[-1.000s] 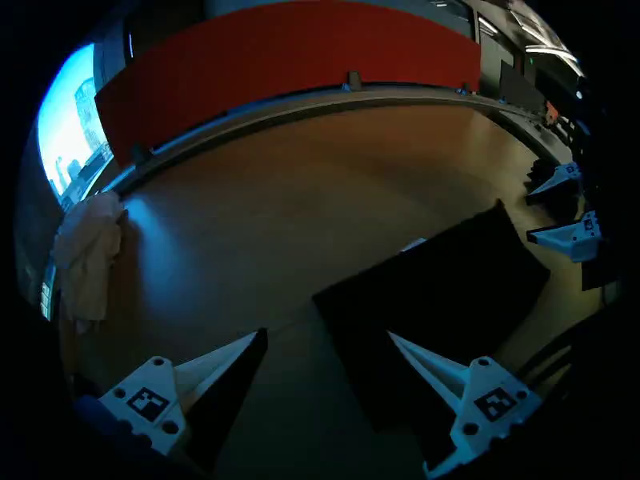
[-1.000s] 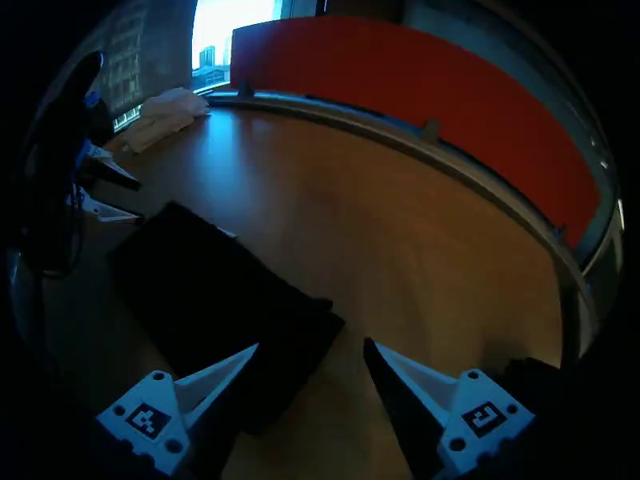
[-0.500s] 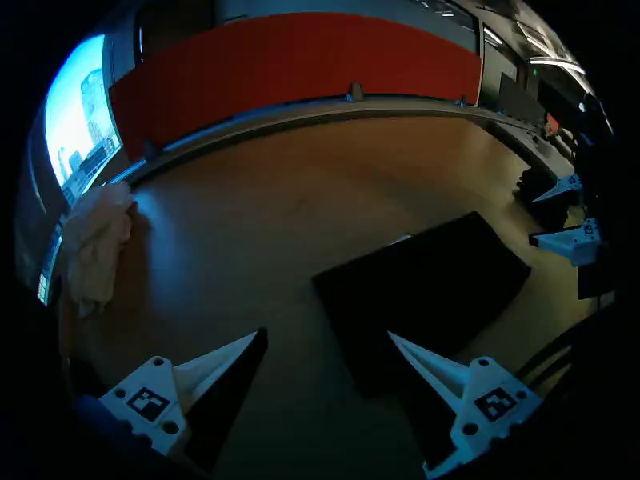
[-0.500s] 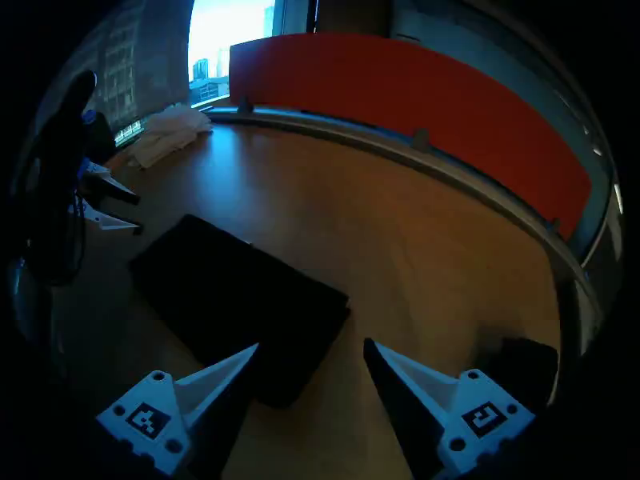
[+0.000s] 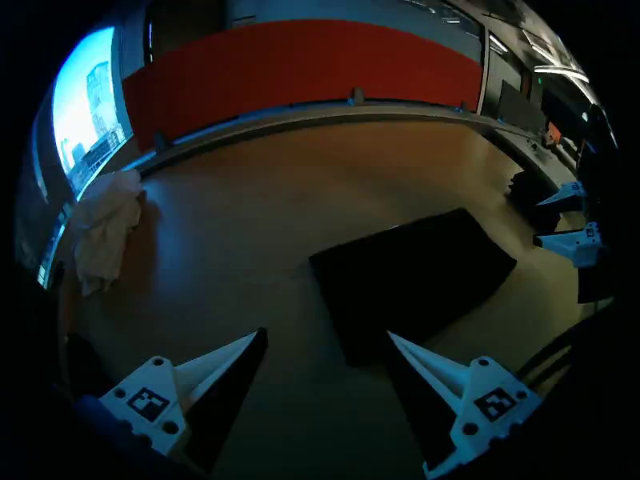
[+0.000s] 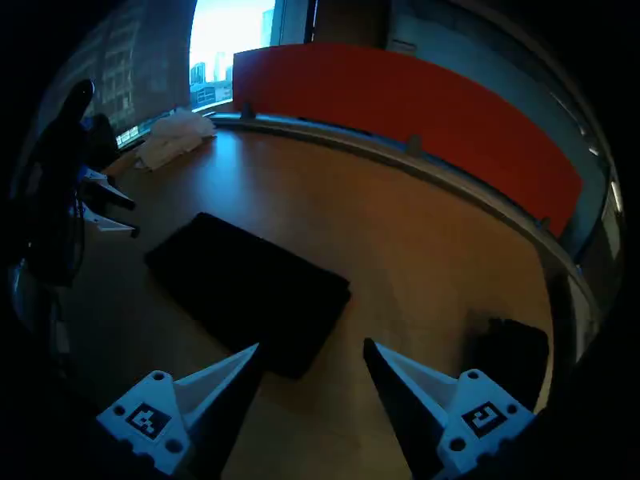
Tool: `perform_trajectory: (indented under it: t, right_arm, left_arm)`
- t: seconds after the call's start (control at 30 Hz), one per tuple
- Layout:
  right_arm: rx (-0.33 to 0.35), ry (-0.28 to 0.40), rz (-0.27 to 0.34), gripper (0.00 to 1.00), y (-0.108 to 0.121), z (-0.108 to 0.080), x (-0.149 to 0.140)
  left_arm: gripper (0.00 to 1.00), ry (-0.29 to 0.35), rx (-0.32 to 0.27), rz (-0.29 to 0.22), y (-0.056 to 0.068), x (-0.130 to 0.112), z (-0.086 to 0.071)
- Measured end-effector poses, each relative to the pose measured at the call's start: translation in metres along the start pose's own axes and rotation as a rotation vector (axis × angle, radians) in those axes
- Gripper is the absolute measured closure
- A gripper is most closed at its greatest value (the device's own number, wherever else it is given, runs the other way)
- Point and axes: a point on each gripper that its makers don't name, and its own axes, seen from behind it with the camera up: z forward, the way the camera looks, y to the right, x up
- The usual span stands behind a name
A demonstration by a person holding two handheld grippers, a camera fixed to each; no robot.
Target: Fold towel
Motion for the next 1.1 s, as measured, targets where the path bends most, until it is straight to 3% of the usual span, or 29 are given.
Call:
perform_trajectory:
  t: [0.37, 1.1]
  right_arm:
    - [0.011, 0.004, -0.01, 0.09, 0.0, -0.001, -0.002]
    - [0.084, -0.01, -0.091, 0.09, -0.012, 0.013, -0.003]
  left_arm:
    - [0.0, 0.023, 0.031, -0.029, -0.009, 0.0, -0.015]
    - [0.0, 0.069, 0.113, -0.141, -0.029, -0.029, -0.071]
